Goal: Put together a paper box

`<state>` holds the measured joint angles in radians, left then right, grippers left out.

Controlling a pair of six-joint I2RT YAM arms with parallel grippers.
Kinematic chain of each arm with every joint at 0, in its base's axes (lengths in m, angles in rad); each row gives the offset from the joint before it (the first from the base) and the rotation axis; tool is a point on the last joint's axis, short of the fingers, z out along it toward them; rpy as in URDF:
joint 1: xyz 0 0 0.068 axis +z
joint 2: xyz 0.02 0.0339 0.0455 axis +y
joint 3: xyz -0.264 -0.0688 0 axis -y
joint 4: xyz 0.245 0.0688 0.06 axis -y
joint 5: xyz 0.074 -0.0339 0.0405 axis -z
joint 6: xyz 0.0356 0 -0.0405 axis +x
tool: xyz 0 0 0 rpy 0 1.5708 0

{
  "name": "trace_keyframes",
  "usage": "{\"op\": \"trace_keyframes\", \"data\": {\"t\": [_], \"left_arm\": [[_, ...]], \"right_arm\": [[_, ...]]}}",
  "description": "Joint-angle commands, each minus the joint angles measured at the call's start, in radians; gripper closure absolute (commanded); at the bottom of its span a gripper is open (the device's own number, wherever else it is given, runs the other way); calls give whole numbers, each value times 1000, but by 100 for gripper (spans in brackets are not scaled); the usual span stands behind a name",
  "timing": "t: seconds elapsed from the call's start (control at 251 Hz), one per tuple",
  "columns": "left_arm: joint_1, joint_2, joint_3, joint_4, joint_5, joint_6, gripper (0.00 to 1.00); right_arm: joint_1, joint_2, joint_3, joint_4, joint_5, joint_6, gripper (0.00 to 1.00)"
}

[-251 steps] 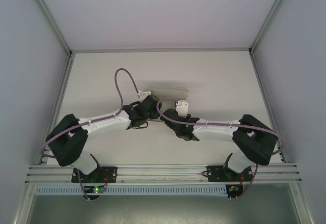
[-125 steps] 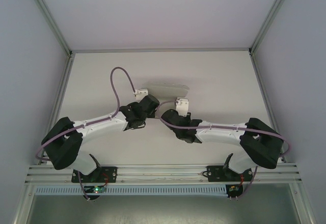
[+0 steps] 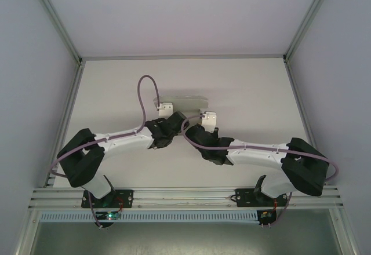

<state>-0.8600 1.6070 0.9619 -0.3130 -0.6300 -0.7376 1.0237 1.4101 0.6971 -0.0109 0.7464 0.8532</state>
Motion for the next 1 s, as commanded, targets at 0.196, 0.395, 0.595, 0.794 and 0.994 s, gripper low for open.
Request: {"op": "trace_keyframes", "data": {"t": [0.196,0.395,0.595,0.794,0.994], "left_arm": [[-29,104,103,-329,-351,-69,100],[-30,-3,23,-103,-105,56,70],[-29,-141,-42,-22,60,58,56],[-29,-245,-102,51,195,52,42],[-14,-303,-126,-19,123,4,20]], "right_arm": [[-5,-12,-14,-22,84,-19,100],[-9,27,0,-13,16,-26,100],[-26,98,13,-35,-60,29,100],[-30,164,46,-48,-116,46,100],[-41,218,73,-77,-160,70,100]]}}
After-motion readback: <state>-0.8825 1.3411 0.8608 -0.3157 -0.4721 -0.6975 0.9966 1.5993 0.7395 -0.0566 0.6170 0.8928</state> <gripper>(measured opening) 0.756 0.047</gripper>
